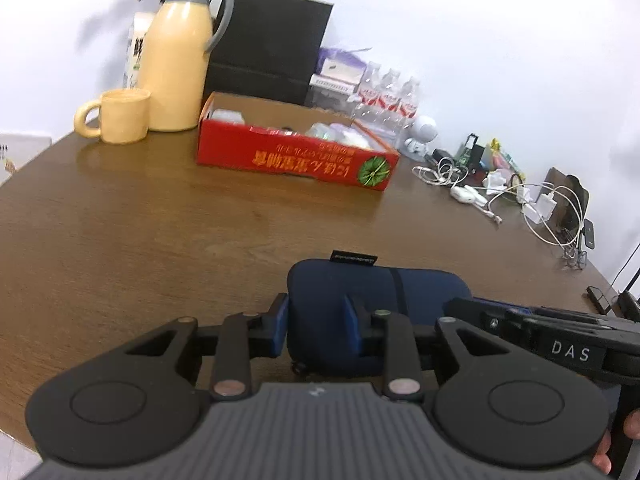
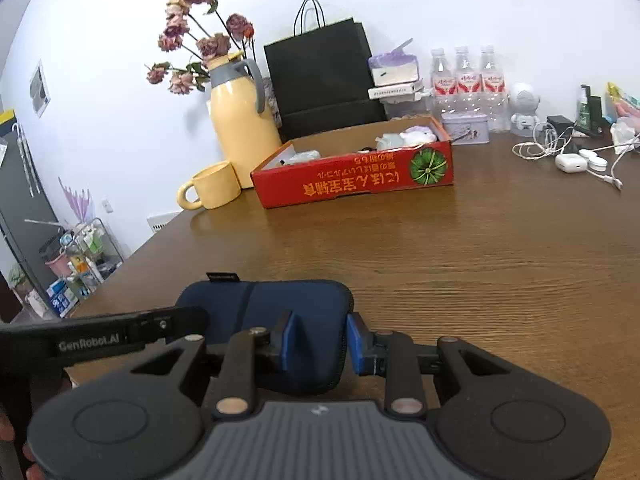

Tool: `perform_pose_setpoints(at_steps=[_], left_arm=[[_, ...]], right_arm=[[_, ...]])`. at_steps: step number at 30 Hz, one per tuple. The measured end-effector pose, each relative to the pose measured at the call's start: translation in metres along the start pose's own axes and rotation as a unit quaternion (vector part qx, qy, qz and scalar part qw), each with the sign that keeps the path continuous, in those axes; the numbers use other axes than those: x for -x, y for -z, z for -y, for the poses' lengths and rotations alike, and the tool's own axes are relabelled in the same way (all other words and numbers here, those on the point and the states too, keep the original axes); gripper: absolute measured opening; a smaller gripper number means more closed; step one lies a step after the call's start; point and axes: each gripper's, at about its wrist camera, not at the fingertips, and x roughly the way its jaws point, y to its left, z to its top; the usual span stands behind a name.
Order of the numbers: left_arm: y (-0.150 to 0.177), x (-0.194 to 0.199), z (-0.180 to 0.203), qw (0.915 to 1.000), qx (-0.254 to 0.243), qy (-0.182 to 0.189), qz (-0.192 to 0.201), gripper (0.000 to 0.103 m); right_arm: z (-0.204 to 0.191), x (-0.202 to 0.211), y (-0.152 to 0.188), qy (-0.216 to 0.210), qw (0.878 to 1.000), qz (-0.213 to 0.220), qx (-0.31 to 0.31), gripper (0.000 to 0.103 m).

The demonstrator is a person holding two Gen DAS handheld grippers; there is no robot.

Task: Organize objects
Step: 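Grasp the navy blue zip pouch with both grippers, then carry the navy pouch into the red box and open both grippers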

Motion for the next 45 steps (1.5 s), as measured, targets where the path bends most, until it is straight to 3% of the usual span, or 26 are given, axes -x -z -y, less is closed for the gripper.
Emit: perform_pose_setpoints(at_steps=[6,11,19,23,27,30,32,34,36,39,41,43,45], left_arm=[[-0.008,-0.007,-0.003,1.0000,0.007,-0.003,0.006,0.029],[-0.052,-0.026,-0.009,0.9994,0.003,0.007,0.033,0.029],[-0.182,-0.120,-0.044,0.9965,-0.012,0.023,0.080,0.029],[-0.245,-0.191,-0.072,0.9977,0.000,0.035,0.058,0.028],[-0.290,-0.270,-0.097,0.9991,0.025,0.033,0.008,0.026],[-0.300,-0.339,-0.096,0.9988,-0.024,-0.026,-0.035,0.027],[-0.303,-0.377,-0.091,0.9932,-0.065,-0.063,-0.073,0.026],[-0.302,-0.403,-0.092,0.9877,-0.080,-0.066,-0.117,0.026],[-0.300,-0.411,-0.095,0.9867,-0.081,-0.076,-0.119,0.031],[-0.302,-0.405,-0.103,0.9902,-0.048,-0.075,-0.108,0.034],[-0.307,-0.395,-0.106,0.9916,-0.035,-0.076,-0.099,0.046],[-0.310,-0.379,-0.100,0.9915,-0.046,-0.077,-0.094,0.048],[-0.315,-0.359,-0.091,0.9919,-0.059,-0.077,-0.083,0.058]], right_arm=[[0.003,-0.004,-0.006,-0.004,1.000,0.008,-0.001,0.026],[0.003,-0.024,-0.039,-0.009,0.999,0.027,0.028,0.026],[0.005,-0.109,-0.177,0.002,0.991,0.073,0.109,0.026],[0.014,-0.181,-0.250,0.018,0.992,0.072,0.104,0.025],[0.041,-0.268,-0.297,0.036,0.996,0.035,0.075,0.025],[0.069,-0.338,-0.320,0.040,0.998,-0.015,0.046,0.025],[0.079,-0.384,-0.322,0.055,0.996,-0.056,0.050,0.022],[0.090,-0.429,-0.317,0.076,0.990,-0.109,0.052,0.000],[0.096,-0.442,-0.314,0.073,0.990,-0.117,0.038,0.000],[0.096,-0.439,-0.317,0.054,0.990,-0.123,0.029,0.009],[0.094,-0.436,-0.313,0.064,0.988,-0.134,0.039,0.010],[0.092,-0.431,-0.312,0.071,0.985,-0.149,0.047,0.015],[0.091,-0.417,-0.313,0.071,0.985,-0.147,0.047,0.014]])
